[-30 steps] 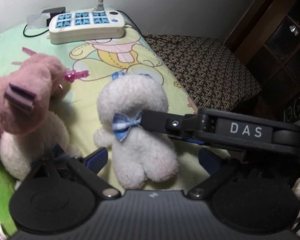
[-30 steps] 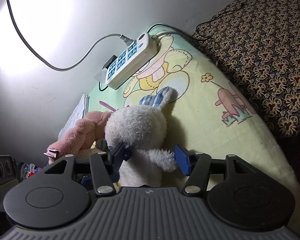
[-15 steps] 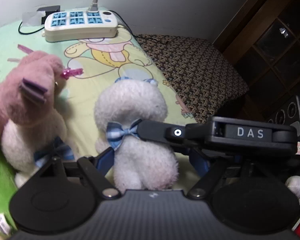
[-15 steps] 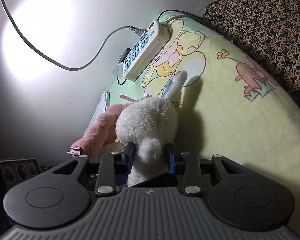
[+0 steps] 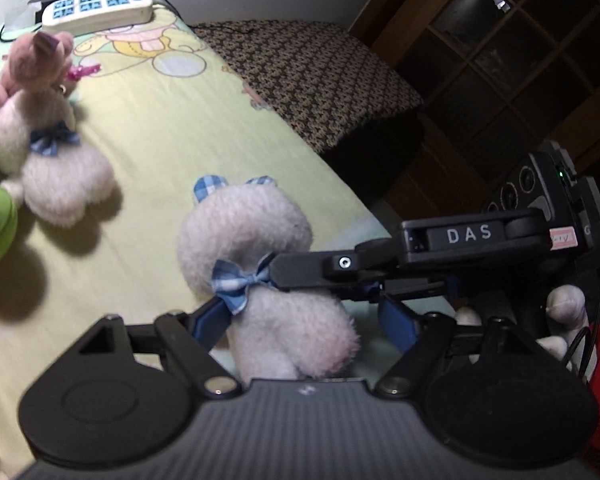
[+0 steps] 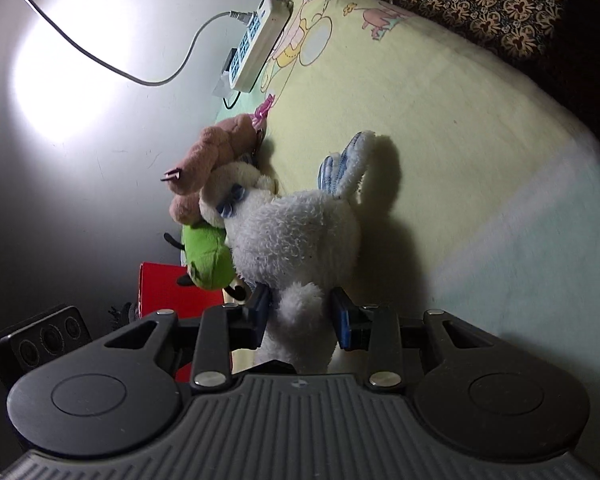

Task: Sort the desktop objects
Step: 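Carry the bunny in right tool toward red box while left tool carries the bow-tie bear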

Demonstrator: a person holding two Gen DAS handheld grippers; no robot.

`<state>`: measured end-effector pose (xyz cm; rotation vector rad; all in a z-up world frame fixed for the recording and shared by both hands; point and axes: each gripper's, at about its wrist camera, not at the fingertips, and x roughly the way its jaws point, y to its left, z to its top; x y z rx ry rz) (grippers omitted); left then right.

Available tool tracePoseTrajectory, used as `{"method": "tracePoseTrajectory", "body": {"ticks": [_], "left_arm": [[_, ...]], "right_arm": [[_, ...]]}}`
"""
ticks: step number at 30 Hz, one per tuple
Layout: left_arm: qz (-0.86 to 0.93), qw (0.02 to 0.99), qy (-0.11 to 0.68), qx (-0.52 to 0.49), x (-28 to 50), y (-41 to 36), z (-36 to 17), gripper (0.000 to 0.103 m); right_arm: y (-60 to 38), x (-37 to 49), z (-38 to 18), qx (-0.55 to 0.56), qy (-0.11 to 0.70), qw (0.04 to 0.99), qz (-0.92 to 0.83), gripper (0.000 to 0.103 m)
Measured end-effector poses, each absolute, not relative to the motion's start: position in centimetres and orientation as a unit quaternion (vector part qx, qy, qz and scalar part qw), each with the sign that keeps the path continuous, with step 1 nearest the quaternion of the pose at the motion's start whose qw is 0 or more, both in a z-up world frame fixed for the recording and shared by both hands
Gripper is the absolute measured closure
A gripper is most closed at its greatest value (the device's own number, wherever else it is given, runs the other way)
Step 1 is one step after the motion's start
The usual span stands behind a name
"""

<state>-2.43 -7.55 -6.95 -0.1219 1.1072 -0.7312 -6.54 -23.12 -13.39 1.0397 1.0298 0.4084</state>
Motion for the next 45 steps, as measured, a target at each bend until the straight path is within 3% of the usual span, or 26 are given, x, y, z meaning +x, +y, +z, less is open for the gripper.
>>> {"method": "tracePoseTrajectory", "body": {"ticks": [8,13,17,21,22,28,37,45], "left_arm": [[-0.333,0.767,0.546,-0.048,-7.1,-5.4,-8.2,0.025],[-0.29,0.793,0.534,-0.041,-6.5,-3.8,-8.3,0.02],[-0.293,0.797,0.526,-0.043,-5.6,-4.4,-8.3,0.018],[-0.301,0.794,0.527,-0.04,-5.4,-6.0,-8.8,0.023],[-0.302,0.791,0.531,-0.044,-5.8,-6.2,-8.9,0.022],[-0.307,0.799,0.515,-0.039,-7.0,-6.7,-8.1,0.021],[-0.291,0.844,0.448,-0.046,-9.2,-3.8,-3.1,0.021],[-0.233,0.898,0.367,-0.065,-10.6,4.5,3.3,0.021]], "right_arm": [[-21.3,-12.0,-13.9,0.456,0.506,0.707,0.191,0.065],[-20.8,-12.8,-12.4,0.409,0.494,0.748,0.169,0.058],[-20.4,-12.2,-11.2,0.349,0.483,0.79,0.145,0.047],[-19.8,-11.9,-11.2,0.339,0.478,0.796,0.152,0.05],[-19.7,-11.8,-11.4,0.343,0.477,0.794,0.154,0.056],[-19.2,-12.3,-11.0,0.344,0.473,0.796,0.154,0.061],[-17.7,-12.8,-7.1,0.331,0.436,0.814,0.193,0.062],[-11.7,-10.7,-1.6,0.3,0.377,0.831,0.277,0.062]]}}
